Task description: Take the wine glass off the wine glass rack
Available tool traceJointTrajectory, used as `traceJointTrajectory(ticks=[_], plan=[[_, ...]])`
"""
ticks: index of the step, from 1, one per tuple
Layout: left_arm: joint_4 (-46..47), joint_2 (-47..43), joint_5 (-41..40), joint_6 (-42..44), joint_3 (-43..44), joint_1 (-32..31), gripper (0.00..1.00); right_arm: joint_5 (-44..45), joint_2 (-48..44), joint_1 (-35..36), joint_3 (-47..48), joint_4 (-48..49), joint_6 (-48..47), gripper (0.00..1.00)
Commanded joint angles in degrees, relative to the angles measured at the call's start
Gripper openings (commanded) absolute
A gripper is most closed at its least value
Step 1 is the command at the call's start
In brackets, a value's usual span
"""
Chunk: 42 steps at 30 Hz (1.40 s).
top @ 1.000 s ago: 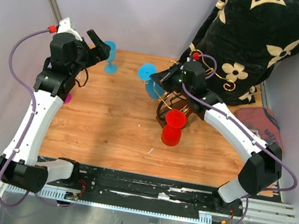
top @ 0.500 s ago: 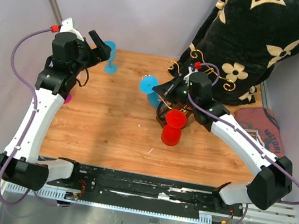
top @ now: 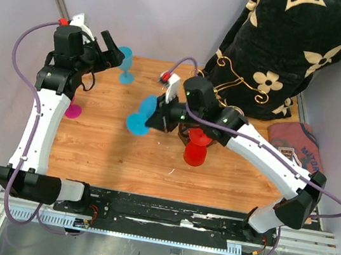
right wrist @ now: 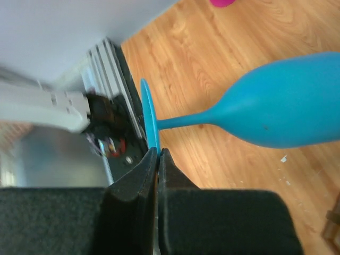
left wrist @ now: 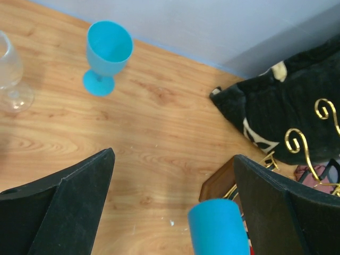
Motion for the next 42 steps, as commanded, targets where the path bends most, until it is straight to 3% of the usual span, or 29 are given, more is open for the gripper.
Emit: traceJointTrajectory(ticks=[1, 3, 9, 16, 29, 38, 42], plan=[[-5.4, -1.7, 4.7, 1.9, 1.3, 3.3, 1.0, 4.6, 0.4, 9.1, 2.2, -13.4, -33.5, 0.01], [-8.0, -1.7, 4.9, 2.3, 2.3, 4.2, 1.0, 7.5, -0.7, 11.9, -0.6, -13.3, -43.6, 0.01], [-12.6, -2.5, 8.0, 2.5, 2.0, 5.0, 1.0, 15.5, -6.1, 15.2, -12.9, -4.4, -61.3, 0.01], [-10.6, -4.9, 21.3, -0.6, -6.4, 5.0, 1.0, 15.5, -11.9, 15.3, -21.4, 7.3, -74.9, 0.01], [-10.4, -6.2, 28.0, -2.6, -9.6, 5.0, 1.0, 16.6, -2.0, 15.0, -11.7, 4.3, -83.3, 0.01], [-11.5, -6.6, 27.8, -1.3, -12.3, 5.0, 1.0, 16.9, 0.6, 15.0, -8.4, 5.4, -84.2, 0.01], [-13.0, -6.8, 23.9, 0.4, -12.5, 5.0, 1.0, 17.6, 1.2, 15.0, -7.2, 5.1, -85.0, 0.01]])
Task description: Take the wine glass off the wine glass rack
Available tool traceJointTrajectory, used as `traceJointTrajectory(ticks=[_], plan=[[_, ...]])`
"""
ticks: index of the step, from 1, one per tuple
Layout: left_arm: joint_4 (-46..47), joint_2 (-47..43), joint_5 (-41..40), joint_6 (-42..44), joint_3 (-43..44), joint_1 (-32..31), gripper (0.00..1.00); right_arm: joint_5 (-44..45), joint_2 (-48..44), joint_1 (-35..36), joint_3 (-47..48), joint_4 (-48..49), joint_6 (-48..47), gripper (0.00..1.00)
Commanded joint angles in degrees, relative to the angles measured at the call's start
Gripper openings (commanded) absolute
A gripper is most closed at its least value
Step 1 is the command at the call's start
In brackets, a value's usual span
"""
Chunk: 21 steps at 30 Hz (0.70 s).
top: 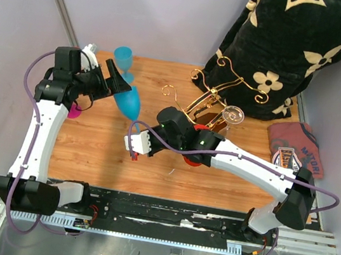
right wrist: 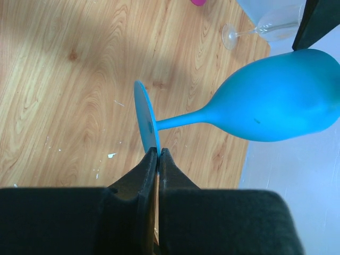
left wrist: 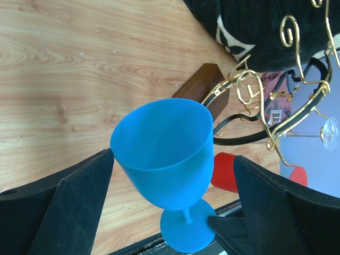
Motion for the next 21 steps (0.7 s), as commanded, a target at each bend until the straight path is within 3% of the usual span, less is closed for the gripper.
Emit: traceJointTrajectory(ticks=[1, 11, 21], plan=[[-3.0, -1.2, -1.2, 1.8, -0.6, -0.1, 1.0, 1.4, 0.8, 0.1, 3.3, 3.4, -2.9, 0.01], [-5.0, -2.1, -8.3, 4.1, 0.2, -0.1, 1.0, 3.3, 1.7, 0.1, 4.7, 3.8, -3.6, 0.01], [2.6, -3.7, -2.3, -1.7, -7.2, -0.2, 1.0, 0.9, 3.0, 0.4, 6.2, 5.2, -2.8, 0.01]])
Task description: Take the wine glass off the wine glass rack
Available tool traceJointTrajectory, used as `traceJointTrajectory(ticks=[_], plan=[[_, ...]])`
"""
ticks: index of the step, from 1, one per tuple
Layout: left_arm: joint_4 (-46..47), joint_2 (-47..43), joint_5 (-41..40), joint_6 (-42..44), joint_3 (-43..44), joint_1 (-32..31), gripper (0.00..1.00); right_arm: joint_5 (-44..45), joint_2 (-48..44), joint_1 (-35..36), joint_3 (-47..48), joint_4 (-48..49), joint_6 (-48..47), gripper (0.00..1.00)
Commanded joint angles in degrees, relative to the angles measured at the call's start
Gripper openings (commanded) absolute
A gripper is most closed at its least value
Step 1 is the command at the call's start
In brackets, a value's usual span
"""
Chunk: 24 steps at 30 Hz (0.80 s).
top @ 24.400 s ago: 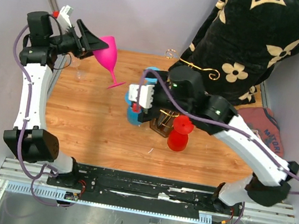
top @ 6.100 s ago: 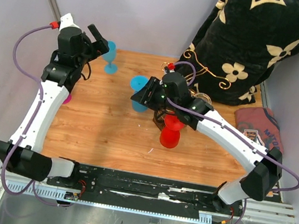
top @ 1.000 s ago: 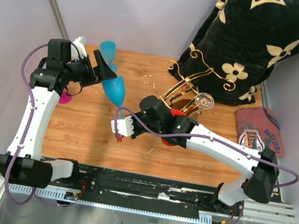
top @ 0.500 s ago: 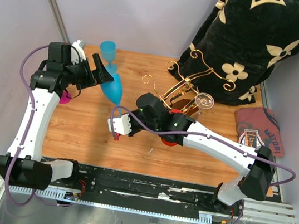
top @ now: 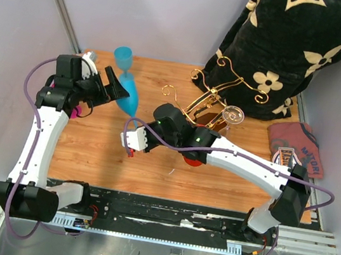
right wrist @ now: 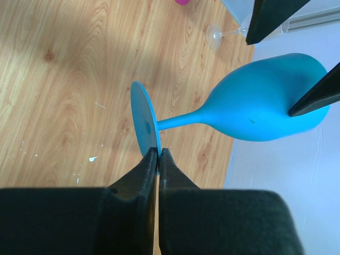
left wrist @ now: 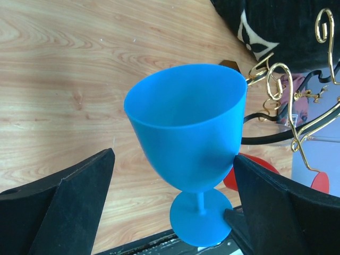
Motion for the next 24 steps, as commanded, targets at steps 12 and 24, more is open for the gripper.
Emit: traceJointTrajectory(ticks=[12, 24], plan=[[9.1, -2.9, 3.1, -8.2, -5.3, -0.2, 1.0, -2.6, 0.4, 0.7, 3.7, 5.0, -0.1, 0.01], [10.8, -2.1, 3.0, -9.2, -5.0, -0.2, 1.0, -4.6, -0.4, 0.9, 2.8, 3.6, -0.2, 0.01]])
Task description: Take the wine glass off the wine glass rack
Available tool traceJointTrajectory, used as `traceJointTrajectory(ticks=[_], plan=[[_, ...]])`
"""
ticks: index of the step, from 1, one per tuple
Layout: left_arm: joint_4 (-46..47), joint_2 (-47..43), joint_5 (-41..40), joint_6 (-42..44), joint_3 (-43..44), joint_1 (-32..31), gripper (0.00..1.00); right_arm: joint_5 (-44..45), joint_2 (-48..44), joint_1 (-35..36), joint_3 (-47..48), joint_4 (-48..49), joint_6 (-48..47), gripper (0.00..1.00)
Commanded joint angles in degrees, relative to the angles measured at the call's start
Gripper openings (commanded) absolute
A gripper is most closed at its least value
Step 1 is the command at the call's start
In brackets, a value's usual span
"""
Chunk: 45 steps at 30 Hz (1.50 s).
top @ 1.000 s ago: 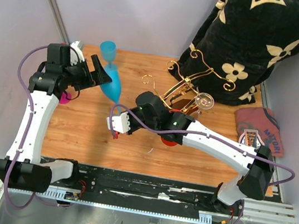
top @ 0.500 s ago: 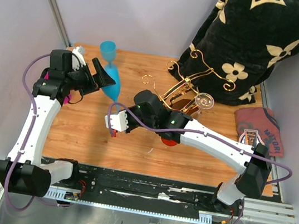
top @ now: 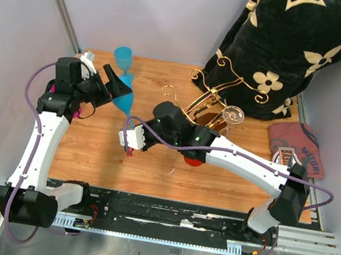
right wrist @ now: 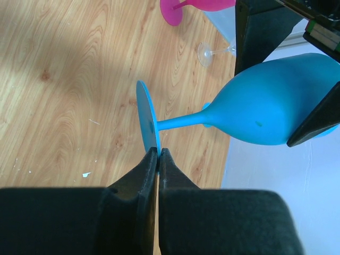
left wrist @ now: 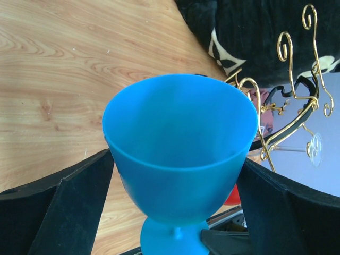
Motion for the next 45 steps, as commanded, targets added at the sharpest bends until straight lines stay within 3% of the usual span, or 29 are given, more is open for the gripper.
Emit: traceJointTrajectory(ticks=[1, 14, 21, 24, 25, 26, 28, 30, 31, 33, 38, 45], plan=[[1.3, 0.8, -0.2, 0.0, 1.3, -0.1, 1.0, -2.0, -1.4, 0.7, 1.2, 1.3, -0.2, 0.01], [-0.3, 2.8, -0.2, 1.1, 5.2, -0.2, 0.99, -0.5, -1.1, 0.8, 0.0, -0.9, -2.4, 0.01], [-0.7, 3.3, 3.5, 1.5, 5.5, -0.1, 0.83, 1.2, -0.4, 0.7, -0.3, 0.1, -2.8, 0.01], [-1.3, 3.1, 3.0, 2.2, 5.4, -0.1, 0.81, 3.7, 0.0, 0.6, -0.9, 1.9, -2.6, 0.01], [-1.4, 3.0, 2.6, 2.4, 5.4, -0.1, 0.81, 4.8, 0.2, 0.5, -1.1, 2.6, -2.2, 0.04], [-1.4, 2.9, 2.2, 2.6, 5.3, -0.1, 0.81, 6.3, 0.3, 0.5, -1.6, 4.0, -1.5, 0.15], [-1.1, 2.7, 1.0, 2.9, 5.3, -0.1, 0.81, 8.4, 0.0, 0.5, -2.5, 6.6, -0.7, 0.43], [-0.5, 2.5, -1.5, 3.5, 5.4, -0.1, 0.81, 9.9, -0.8, 0.5, -4.0, 9.8, 0.5, 0.77], [0.0, 2.5, -2.9, 4.0, 5.5, -0.1, 0.81, 10.3, -1.4, 0.4, -4.8, 11.3, 1.1, 0.87], [1.6, 2.5, -6.3, 5.1, 5.3, -0.1, 0.81, 10.9, -3.3, 0.5, -6.9, 14.0, 2.0, 0.99], [10.7, 2.6, -18.0, 8.3, 1.2, -0.1, 0.82, 11.0, -7.9, 0.5, -9.5, 15.7, 5.4, 0.98], [33.1, 3.3, -31.5, 14.1, -9.8, -0.1, 0.81, 11.0, -14.3, 0.5, -10.3, 14.0, 13.1, 0.99]])
